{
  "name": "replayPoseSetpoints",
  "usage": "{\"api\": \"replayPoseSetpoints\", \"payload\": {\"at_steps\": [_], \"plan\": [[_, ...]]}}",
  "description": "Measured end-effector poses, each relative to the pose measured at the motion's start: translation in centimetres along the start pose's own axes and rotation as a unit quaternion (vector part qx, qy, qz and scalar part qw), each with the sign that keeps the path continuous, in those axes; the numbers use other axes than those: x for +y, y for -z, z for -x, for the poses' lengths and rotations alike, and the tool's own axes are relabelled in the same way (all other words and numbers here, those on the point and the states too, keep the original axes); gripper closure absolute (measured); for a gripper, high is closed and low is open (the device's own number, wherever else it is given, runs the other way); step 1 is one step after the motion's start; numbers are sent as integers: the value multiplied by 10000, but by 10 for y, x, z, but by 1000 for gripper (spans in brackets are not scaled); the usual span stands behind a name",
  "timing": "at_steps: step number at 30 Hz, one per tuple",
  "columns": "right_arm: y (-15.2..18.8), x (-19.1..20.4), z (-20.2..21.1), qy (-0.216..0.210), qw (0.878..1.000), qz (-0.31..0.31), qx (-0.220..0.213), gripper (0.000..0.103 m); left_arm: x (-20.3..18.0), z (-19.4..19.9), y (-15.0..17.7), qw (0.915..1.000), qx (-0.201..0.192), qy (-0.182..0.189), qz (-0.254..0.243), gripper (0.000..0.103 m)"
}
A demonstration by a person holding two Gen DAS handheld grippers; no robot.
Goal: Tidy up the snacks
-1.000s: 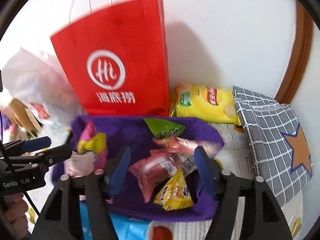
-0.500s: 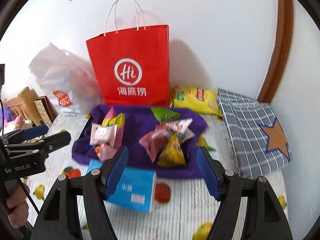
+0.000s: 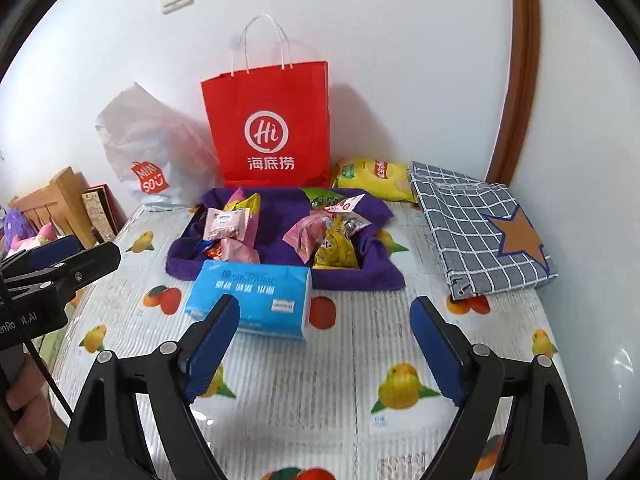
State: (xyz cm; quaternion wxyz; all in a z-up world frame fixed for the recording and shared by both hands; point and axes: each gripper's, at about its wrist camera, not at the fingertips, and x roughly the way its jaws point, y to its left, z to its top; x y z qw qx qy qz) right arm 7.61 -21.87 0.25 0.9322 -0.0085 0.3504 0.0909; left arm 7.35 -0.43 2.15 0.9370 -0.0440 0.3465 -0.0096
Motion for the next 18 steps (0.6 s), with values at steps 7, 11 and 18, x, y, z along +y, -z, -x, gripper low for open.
{"api": "replayPoseSetpoints", "payload": {"at_steps": [7, 11, 18], "plan": [[13, -9, 23, -23, 9996, -243, -148, 6, -9, 22, 17, 9998, -108, -115, -149, 11], [15, -10, 26, 70, 9995, -268, -136, 5, -9, 30, 21, 9998, -156, -82, -116, 11], [21, -10, 34, 44, 9995, -261, -188, 5, -10, 36, 26, 9996, -165, -172, -173, 11]]}}
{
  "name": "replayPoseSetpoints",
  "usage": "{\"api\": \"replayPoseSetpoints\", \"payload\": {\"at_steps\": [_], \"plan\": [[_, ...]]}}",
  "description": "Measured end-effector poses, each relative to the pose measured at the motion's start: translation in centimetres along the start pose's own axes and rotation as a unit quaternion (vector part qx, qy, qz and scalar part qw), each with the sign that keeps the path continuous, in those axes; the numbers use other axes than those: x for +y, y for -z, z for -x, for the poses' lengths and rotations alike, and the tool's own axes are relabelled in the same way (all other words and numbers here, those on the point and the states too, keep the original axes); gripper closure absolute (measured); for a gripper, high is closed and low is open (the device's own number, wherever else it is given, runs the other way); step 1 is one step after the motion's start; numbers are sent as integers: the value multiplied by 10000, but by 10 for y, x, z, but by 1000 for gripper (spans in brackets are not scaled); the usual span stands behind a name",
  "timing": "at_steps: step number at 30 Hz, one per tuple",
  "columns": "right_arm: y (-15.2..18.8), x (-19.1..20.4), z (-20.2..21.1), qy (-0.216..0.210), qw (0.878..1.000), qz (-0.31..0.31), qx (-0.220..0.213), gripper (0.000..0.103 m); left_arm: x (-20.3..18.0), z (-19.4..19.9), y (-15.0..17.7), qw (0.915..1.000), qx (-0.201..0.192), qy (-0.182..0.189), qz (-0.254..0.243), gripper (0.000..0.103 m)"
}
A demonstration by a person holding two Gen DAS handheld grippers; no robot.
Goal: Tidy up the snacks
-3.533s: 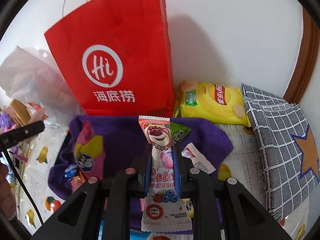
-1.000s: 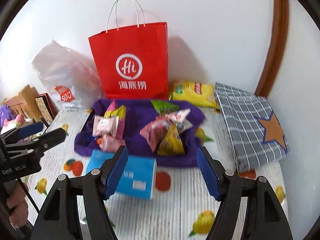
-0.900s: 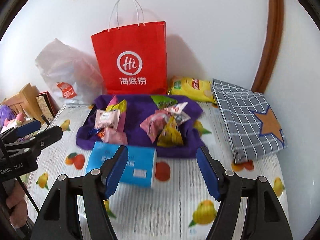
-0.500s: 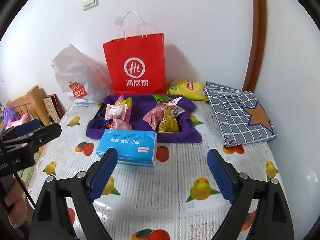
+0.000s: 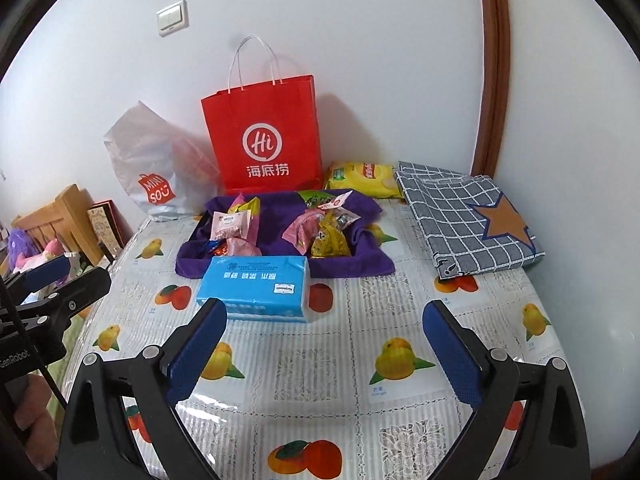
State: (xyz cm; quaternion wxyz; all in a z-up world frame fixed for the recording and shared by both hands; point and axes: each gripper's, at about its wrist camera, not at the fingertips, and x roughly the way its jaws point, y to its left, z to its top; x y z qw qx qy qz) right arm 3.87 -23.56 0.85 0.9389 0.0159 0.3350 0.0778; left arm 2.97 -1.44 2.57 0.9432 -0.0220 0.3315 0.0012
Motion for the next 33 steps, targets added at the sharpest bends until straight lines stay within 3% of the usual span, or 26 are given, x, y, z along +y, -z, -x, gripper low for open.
{"api": "replayPoseSetpoints", "payload": {"at_steps": [33], "plan": [[4, 0, 15, -4, 9999, 38, -168, 5, -9, 10, 2, 9999, -38, 11, -124, 11]]}}
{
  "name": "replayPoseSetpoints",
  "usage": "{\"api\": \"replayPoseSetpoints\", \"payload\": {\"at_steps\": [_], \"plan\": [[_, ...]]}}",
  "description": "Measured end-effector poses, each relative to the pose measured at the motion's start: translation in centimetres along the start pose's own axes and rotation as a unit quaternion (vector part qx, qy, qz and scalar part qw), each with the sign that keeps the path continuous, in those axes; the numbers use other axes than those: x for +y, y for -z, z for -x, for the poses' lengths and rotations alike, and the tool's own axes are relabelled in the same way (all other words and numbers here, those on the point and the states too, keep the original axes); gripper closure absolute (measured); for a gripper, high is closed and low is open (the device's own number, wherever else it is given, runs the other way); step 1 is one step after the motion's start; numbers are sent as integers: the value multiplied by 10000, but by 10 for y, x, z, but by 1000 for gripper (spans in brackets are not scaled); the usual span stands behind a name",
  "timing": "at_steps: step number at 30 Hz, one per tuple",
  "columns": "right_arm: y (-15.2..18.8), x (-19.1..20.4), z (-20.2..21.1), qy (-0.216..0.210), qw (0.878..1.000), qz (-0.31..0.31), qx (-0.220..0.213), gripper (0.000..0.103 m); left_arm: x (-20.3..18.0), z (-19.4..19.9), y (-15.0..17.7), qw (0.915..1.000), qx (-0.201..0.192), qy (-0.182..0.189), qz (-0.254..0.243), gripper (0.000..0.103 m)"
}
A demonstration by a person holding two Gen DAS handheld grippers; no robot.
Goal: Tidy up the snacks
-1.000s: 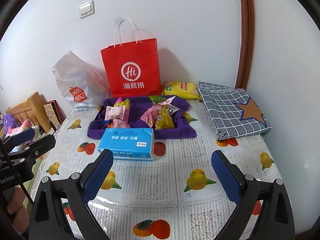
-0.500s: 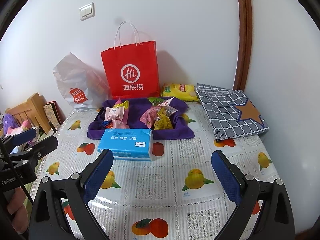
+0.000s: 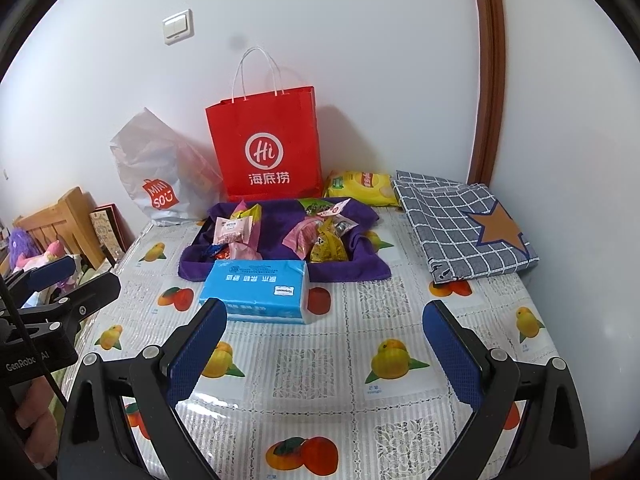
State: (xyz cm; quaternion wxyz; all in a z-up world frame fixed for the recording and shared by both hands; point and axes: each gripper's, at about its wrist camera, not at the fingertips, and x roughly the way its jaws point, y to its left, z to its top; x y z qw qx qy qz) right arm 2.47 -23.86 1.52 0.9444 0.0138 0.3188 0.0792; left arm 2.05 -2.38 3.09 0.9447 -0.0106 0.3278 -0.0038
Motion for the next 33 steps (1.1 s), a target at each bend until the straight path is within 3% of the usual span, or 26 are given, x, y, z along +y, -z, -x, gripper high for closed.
{"api": "replayPoseSetpoints", "payload": {"at_steps": [33], "plan": [[1, 6, 0, -52, 10000, 33, -45, 5, 3, 3, -1, 10000, -10, -41, 44, 11]]}}
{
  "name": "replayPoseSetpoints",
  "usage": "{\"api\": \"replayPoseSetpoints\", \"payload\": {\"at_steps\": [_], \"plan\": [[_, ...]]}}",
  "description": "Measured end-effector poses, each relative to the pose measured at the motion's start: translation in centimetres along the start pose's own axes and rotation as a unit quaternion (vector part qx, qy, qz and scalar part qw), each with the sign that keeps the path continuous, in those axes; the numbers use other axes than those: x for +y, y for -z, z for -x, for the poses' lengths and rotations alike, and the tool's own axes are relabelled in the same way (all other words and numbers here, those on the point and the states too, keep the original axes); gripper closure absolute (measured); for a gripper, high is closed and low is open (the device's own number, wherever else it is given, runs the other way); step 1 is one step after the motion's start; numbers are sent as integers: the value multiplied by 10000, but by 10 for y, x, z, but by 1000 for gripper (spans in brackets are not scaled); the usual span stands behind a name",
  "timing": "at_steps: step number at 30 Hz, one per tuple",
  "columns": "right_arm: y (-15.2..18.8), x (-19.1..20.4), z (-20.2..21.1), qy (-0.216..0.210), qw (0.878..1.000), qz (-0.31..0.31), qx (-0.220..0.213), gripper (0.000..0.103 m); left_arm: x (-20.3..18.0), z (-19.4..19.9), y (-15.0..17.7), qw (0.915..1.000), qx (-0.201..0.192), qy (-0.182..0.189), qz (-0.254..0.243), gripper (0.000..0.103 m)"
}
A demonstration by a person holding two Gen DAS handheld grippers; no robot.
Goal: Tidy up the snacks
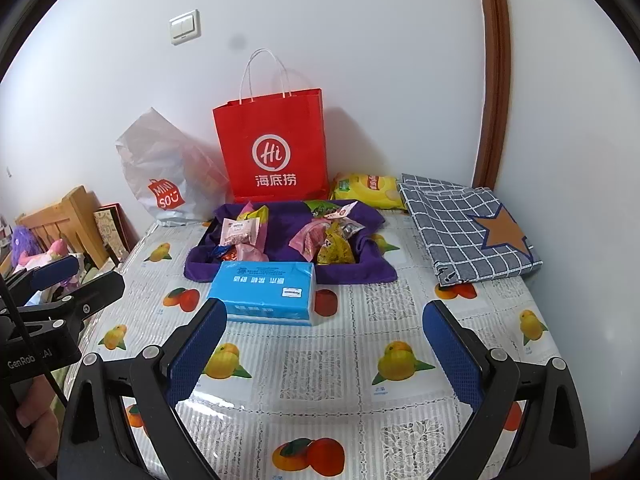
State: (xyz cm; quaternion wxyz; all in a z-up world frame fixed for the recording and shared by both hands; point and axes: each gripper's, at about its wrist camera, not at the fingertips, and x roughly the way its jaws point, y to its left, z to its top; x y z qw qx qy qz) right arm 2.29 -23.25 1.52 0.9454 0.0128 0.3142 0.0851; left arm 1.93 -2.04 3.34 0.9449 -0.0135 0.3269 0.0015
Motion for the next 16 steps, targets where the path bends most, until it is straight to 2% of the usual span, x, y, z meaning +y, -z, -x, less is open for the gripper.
{"api": "replayPoseSetpoints", "payload": {"at_steps": [16], "plan": [[-1, -1, 5, -18, 10000, 11, -63, 5, -3, 0, 1, 9999, -58, -99, -21, 11]]}}
